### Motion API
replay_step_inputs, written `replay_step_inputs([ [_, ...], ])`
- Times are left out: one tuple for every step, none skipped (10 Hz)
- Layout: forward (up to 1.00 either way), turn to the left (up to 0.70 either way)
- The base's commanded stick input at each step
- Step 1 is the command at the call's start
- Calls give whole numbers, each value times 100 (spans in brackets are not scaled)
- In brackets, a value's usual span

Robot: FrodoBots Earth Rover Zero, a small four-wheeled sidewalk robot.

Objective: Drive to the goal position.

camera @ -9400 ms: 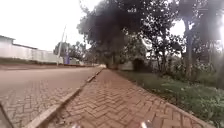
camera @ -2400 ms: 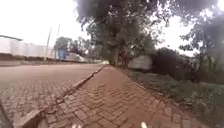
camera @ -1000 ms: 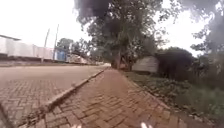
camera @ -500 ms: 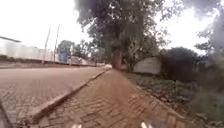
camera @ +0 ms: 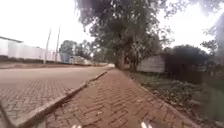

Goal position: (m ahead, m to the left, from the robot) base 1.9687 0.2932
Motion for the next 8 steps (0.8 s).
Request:
replay_step_inputs([
  [50, 4],
  [50, 0],
  [50, 0],
  [50, 0],
  [50, 0],
  [50, 0],
  [50, 12],
  [50, 25],
])
